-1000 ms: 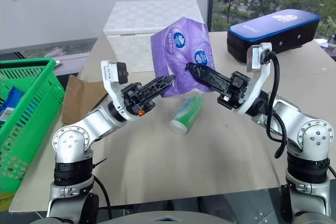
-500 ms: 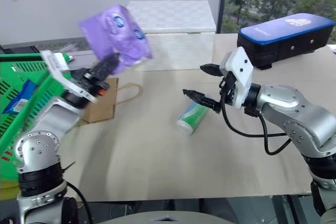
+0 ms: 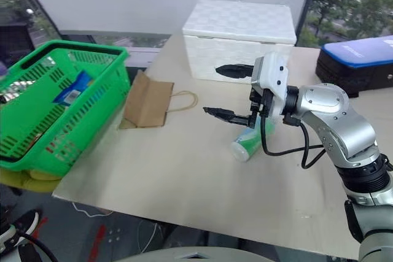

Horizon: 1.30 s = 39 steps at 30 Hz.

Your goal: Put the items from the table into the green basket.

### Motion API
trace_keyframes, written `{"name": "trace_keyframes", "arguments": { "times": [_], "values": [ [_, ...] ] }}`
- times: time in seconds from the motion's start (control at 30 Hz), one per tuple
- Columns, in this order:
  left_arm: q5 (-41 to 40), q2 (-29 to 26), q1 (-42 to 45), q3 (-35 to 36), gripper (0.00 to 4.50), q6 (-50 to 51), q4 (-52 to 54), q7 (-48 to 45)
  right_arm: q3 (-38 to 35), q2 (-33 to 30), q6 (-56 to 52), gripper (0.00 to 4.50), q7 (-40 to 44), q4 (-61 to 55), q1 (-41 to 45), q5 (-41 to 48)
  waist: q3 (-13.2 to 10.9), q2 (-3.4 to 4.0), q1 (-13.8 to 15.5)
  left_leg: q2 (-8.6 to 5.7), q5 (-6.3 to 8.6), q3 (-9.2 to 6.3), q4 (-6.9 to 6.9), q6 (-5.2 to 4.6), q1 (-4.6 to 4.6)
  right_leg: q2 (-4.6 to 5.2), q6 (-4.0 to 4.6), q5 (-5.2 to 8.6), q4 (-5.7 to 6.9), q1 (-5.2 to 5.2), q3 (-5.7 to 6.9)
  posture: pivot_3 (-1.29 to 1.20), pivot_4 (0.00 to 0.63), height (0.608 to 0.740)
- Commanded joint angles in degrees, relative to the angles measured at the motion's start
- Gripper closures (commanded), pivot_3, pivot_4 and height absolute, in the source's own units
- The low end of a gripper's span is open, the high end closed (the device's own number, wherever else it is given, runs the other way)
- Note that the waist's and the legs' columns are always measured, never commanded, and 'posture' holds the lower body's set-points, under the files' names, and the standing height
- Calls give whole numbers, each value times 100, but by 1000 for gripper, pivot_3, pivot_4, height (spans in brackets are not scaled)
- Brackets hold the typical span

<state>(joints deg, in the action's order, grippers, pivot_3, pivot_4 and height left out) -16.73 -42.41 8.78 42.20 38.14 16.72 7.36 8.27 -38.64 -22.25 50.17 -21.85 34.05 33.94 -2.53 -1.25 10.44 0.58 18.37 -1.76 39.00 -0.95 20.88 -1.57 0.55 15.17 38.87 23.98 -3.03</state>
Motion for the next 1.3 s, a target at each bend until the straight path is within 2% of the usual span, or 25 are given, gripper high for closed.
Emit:
{"name": "trace_keyframes", "arguments": {
  "times": [0.03, 0.07, 0.1, 0.17, 0.2, 0.27, 0.33, 0.4, 0.5, 0.57, 0.63, 0.73, 0.83, 0.93, 1.0, 1.07, 1.13, 1.23, 1.3],
  "values": [
    [-60, 45, 81, 349, 1885, 145, 186, -109, -153, 86, 64, 0, 121, -99, 143, -44, 25, -19, 82, -4, 0, -8, 0, 1, 0, 9, 2, -1, -1, -2, 16, 293, 0, 740],
    [-88, 58, 109, 328, 1243, 148, 244, -174, -171, 108, 44, 0, 134, -107, 144, -50, 29, -21, 114, -4, 0, -10, 0, 1, -1, 31, 6, -3, -1, -3, 56, 294, 0, 740],
    [-183, 113, 184, 295, 1094, 171, 315, -244, -194, 114, 30, 0, 159, -105, 134, -51, 31, -22, 136, -5, 0, -10, -1, 1, -2, 38, 9, -5, -1, -3, 70, 295, 0, 740],
    [-170, 79, 249, 135, 235, 81, 430, -390, -211, 113, 26, 0, 186, -100, 109, -86, 38, -23, 197, -8, -1, -14, -2, 3, -2, 47, 13, -6, -1, -3, 85, 292, 0, 740],
    [-578, 168, 429, 76, 79, 203, 556, -626, -226, 101, 25, 0, 195, -96, 90, -107, 39, -22, 227, -8, -2, -15, -2, 5, -1, 48, 13, -6, -1, -3, 89, 290, 0, 740],
    [-1467, 277, 729, 24, 79, 728, 870, -1038, -279, 63, -11, 0, 209, -114, 46, -124, 43, -23, 300, -9, -4, -16, -3, 8, -1, 51, 16, -7, -1, -3, 98, 283, 0, 740],
    [-2893, 285, 916, -27, 79, 1679, 1149, -1536, -365, -30, -70, 0, 197, -172, -46, -148, 48, -23, 310, -9, -6, -23, -3, 11, 1, 58, 19, -9, -1, -4, 118, 259, 0, 740],
    [-3460, 81, 837, -433, 79, 2206, 1382, -1962, -471, -177, -144, 0, 148, -270, -204, -206, 55, -21, 283, -10, -5, -23, -3, 10, 2, 61, 20, -10, 0, -6, 125, 229, 0, 740],
    [-3639, 35, 916, -1369, 79, 2823, 1698, -1831, -775, -454, -393, 0, 39, -543, -578, -149, 67, -3, 184, -16, -6, -22, -3, 11, 1, 62, 20, -10, -1, -6, 124, 160, 0, 740],
    [-4133, -44, 1325, -2275, 79, 3676, 1745, -1976, -1140, -927, -654, 0, 25, -900, -1207, -235, 68, -1, 143, -19, -7, -24, -3, 13, 1, 62, 20, -9, 0, -8, 123, 111, 7, 740],
    [-4610, 41, 1737, -2834, 79, 4393, 1396, -2266, -1514, -1252, -922, 0, -33, -1213, -1746, -179, 68, 1, 58, -24, -5, -44, 6, 9, 6, 62, 20, -9, -3, -19, 132, 45, 11, 740],
    [-4569, 386, 2336, -3437, 79, 4733, 920, -2302, -2147, -1591, -1436, 0, -64, -1610, -2587, 49, 66, 14, -263, -26, -6, -26, 12, 7, 1, 61, 20, -8, -3, -26, 117, -29, 13, 740],
    [-4227, 1152, 3191, -4130, 79, 5205, -161, -2196, -2766, -1717, -1905, 0, -226, -1976, -3434, 136, 69, 22, -560, -25, -7, -25, 19, 6, -15, 51, 19, -7, -2, -44, 113, -100, 15, 740],
    [-3698, 1886, 3786, -4519, 79, 5284, -1183, -2055, -3029, -1669, -2085, 0, -470, -2293, -3801, 112, 75, 44, -942, -27, -9, -9, 20, 6, -20, 28, 17, -6, 2, -49, 75, -152, 19, 740],
    [-3023, 2320, 4122, -5067, 79, 4869, -2085, -1997, -3210, -1591, -2363, 0, -721, -2590, -3921, 274, 74, 51, -1159, -28, -9, -3, 20, 6, -26, 14, 15, -5, 5, -67, 59, -197, 21, 740],
    [-2332, 2527, 4334, -5669, 79, 4392, -2855, -2006, -3398, -1567, -2588, 0, -883, -2836, -4017, 403, 73, 52, -1344, -31, -10, -7, 20, 7, -39, -19, 16, -5, 4, -77, 37, -230, 25, 740],
    [-1688, 2683, 4468, -5971, 79, 3902, -3539, -1883, -3543, -1550, -2747, 0, -979, -2973, -4082, 538, 70, 55, -1537, -31, -10, -19, 14, 7, -66, -46, 17, -4, 7, -87, -5, -251, 25, 740],
    [-1033, 2842, 4573, -6680, 889, 3306, -4156, -2315, -3894, -1540, -2892, 0, -989, -3181, -4427, 630, 61, 55, -1685, -30, -9, -22, -4, 7, -91, -68, 13, -2, 7, -93, -38, -286, 30, 740],
    [-845, 2933, 4567, -6803, 1837, 3119, -4317, -2518, -4049, -1528, -2934, 0, -1015, -3240, -4562, 663, 62, 59, -1774, -30, -8, -15, -6, 7, -109, -68, -9, 11, 4, -110, -54, -299, 32, 740]
  ]
}}
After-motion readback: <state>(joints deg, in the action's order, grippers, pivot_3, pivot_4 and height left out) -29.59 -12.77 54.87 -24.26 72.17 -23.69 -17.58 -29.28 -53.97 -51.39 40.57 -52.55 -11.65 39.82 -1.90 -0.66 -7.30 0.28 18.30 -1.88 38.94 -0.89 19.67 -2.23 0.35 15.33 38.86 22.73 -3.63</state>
